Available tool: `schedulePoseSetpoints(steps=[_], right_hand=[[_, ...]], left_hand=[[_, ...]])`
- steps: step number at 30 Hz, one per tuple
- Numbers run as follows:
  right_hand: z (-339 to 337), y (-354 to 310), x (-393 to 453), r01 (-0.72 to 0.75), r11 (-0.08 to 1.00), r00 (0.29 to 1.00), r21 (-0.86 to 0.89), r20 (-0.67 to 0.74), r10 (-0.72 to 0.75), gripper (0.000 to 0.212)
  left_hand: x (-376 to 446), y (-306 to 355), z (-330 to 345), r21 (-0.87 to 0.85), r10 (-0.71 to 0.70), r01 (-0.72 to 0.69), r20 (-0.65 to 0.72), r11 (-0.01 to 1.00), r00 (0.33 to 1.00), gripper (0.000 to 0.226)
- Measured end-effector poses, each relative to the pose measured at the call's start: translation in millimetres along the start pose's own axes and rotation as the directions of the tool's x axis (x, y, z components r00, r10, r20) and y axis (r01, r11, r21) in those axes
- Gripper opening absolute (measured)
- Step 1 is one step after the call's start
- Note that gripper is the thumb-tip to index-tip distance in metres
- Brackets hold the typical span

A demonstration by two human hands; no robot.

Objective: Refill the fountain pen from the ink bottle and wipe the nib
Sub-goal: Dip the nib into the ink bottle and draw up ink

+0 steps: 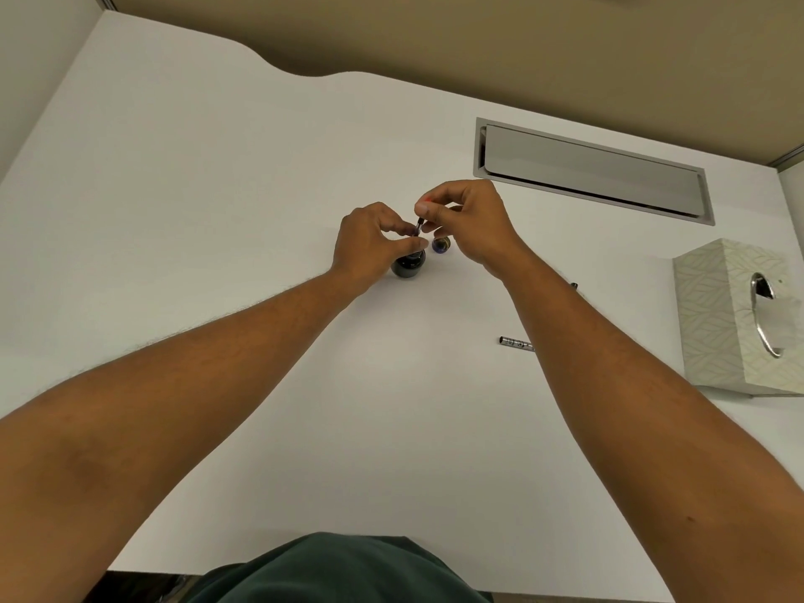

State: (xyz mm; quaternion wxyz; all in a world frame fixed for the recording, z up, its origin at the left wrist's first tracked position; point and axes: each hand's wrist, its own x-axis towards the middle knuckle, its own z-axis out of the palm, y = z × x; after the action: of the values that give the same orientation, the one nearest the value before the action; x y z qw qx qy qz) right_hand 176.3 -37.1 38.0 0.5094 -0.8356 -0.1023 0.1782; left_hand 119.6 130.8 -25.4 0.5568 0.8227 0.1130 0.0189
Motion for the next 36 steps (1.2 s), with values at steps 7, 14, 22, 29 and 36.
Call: schedulePoseSetpoints(steps=[7,14,22,29,36], right_hand=[[1,-1,1,-0.006,0.999,1.0,-0.034,0.013,0.006,0.012],[7,-5,-1,-0.026,0.995,0.997,-0.099,-0.076,0.018,0.034],[-5,-2,-1,-0.005,0.999,0.995,-0.037,0.095,0.008,0.021],[4,-5,-2,0.008,0.997,0.996,-0.082,-0.084,-0.014,0.018],[0,-3,0,0.0,0.997,0.999,-0.073,0.054,0.004,0.017]], left_hand=[[-4,-3,4,-0.009,-0.044,0.043,-0.042,0.999,0.998,0.027],[-5,0,6,-0.035,-0.039,0.037,-0.044,0.999,0.998,0.021],[-3,1,4,-0.048,-0.042,0.04,-0.027,0.998,0.999,0.022],[-3,2,4,-0.033,-0.038,0.037,-0.024,0.999,0.999,0.023],[-4,4,1,-0.044,-0.045,0.044,-0.021,0.998,0.999,0.018]])
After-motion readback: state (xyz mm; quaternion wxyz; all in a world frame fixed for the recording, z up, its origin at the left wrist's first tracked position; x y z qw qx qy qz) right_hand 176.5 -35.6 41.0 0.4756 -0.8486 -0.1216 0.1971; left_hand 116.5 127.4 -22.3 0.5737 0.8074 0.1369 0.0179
